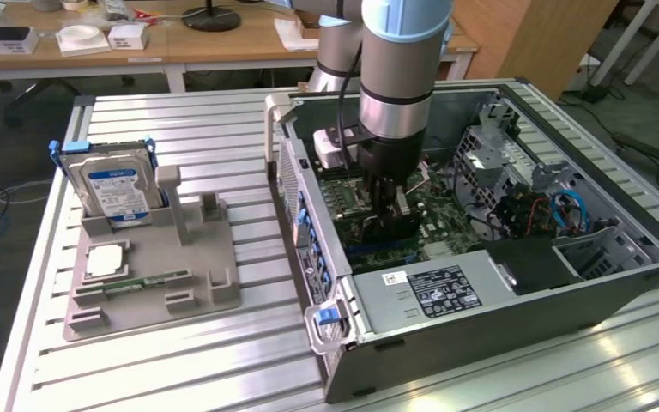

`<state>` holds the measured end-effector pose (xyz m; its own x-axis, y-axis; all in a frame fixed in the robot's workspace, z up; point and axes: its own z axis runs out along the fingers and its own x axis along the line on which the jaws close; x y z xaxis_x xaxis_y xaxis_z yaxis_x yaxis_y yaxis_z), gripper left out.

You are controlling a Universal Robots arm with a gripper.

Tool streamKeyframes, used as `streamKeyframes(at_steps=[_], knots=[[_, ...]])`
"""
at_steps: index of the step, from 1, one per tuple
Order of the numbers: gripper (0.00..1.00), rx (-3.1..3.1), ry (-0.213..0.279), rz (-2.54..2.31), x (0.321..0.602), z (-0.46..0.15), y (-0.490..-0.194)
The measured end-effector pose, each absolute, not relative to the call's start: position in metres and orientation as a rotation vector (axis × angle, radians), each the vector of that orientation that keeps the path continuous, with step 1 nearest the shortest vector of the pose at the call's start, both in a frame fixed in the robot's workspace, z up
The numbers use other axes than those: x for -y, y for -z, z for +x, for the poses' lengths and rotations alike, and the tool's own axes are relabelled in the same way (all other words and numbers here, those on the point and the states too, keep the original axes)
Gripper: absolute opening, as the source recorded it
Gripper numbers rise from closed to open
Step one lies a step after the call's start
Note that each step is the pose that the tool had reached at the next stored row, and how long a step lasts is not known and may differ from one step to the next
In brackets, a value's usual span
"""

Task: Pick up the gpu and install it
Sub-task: 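Insert the gpu into the slot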

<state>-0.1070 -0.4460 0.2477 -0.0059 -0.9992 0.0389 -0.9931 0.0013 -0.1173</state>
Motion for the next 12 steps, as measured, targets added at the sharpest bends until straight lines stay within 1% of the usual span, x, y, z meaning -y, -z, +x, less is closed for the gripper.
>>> streamKeyframes(at_steps=[12], knots=[[0.26, -2.181, 0.171, -2.178, 0.4450, -0.1070, -0.2469]])
